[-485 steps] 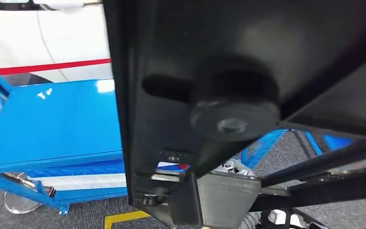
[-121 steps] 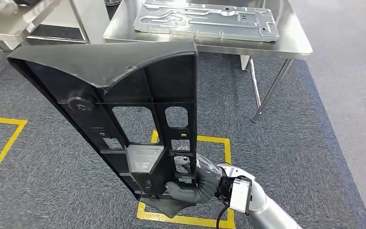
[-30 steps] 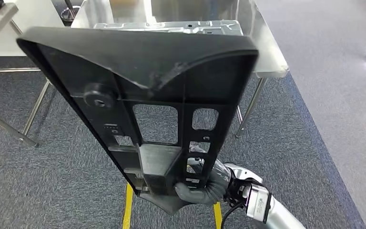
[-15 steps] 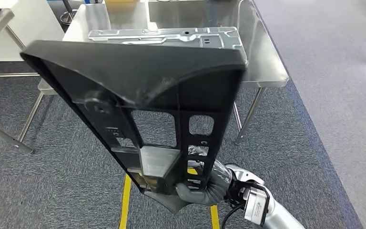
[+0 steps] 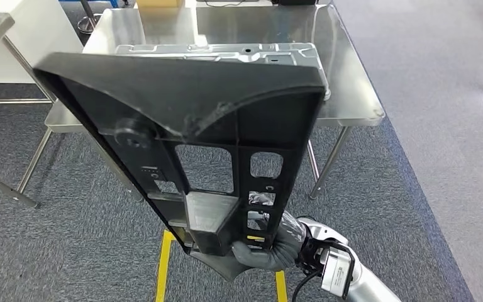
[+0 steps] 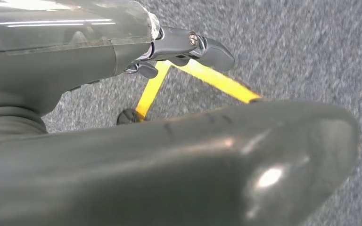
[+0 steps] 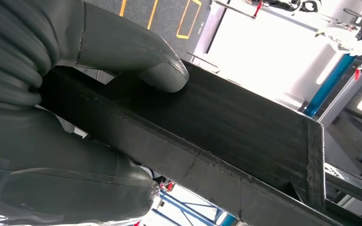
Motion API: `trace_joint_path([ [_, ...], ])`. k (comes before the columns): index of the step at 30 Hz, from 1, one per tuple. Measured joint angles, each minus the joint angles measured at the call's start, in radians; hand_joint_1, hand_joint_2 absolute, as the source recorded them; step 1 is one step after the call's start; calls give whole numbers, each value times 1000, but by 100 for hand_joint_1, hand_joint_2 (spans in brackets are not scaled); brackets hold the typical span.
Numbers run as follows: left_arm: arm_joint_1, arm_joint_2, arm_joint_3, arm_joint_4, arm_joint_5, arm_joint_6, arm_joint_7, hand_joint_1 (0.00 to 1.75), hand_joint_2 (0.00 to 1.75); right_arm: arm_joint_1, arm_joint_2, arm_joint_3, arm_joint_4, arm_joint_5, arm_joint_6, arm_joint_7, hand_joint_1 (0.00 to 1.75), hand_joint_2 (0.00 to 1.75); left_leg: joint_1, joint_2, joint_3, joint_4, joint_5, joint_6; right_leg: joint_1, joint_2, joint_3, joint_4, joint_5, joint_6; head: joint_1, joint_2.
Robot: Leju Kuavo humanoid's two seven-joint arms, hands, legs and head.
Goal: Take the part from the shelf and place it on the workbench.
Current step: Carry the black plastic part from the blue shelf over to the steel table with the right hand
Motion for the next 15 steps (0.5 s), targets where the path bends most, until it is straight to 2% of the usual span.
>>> trace_joint_path([
  [2, -1, 0, 0, 0, -1, -2, -1, 0, 0, 0, 0, -2, -2, 0, -1, 0, 169, 175, 6, -1, 14, -13, -1, 10, -1, 2, -22, 53, -29, 10, 2, 0],
  [3, -1, 0, 0, 0, -1, -2, -1, 0, 0, 0, 0, -3, -2, 0, -2, 0, 169, 175, 6, -1, 20, -15, -3, 13, -4, 4, -52, 111, -53, 14, 4, 0],
  [5, -2, 0, 1, 0, -3, -2, -2, 0, 0, 5, -2, -3, -3, 2, -6, 1, 169, 175, 7, -2, 27, -16, -11, 18, -9, 5, -134, 242, -94, 20, 4, 0],
  [6, -2, 0, 1, 0, -3, -3, -3, 0, 0, 8, -2, -3, -3, 3, -8, 1, 169, 175, 7, -3, 32, -16, -16, 18, -12, 5, -164, 278, -93, 22, 4, 0],
  [7, -1, 0, 2, 0, -3, -4, -3, 0, 0, 11, -3, -3, -3, 3, -10, 2, 169, 175, 7, -5, 38, -16, -21, 17, -14, 5, -176, 276, -70, 24, 4, 0],
  [8, -1, 0, 2, 0, -3, -5, -3, 0, 0, 12, -4, -3, -3, 4, -12, 2, 169, 175, 7, -7, 47, -16, -28, 15, -17, 5, -167, 235, -29, 24, 4, 0],
  [9, -1, -1, 3, 0, -3, -7, -4, 0, 0, 13, -4, -3, -3, 4, -14, 2, 169, 175, 7, -8, 57, -16, -35, 12, -18, 5, -142, 166, 19, 23, 5, 0],
  [10, -1, -1, 4, 0, -3, -8, -4, 0, 0, 13, -4, -3, -3, 4, -15, 2, 169, 175, 6, -9, 64, -15, -43, 7, -18, 5, -116, 99, 54, 20, 4, 0],
  [11, -2, -1, 5, 0, -3, -9, -5, 0, 0, 13, -4, -3, -3, 4, -15, 1, 169, 175, 5, -10, 69, -15, -51, 1, -16, 6, -95, 48, 73, 16, 4, 0],
  [12, -3, -1, 7, 0, -3, -10, -6, 0, 0, 13, -4, -3, -4, 4, -16, 1, 169, 175, 3, -10, 72, -15, -58, -5, -14, 7, -83, 19, 77, 10, 4, 0],
  [15, -4, -2, 9, 0, -3, -11, -9, 0, 0, 14, -4, -3, -5, 5, -16, 2, 169, 175, 3, -9, 82, -20, -71, -23, -12, 10, -72, 3, 62, -8, 3, 0],
])
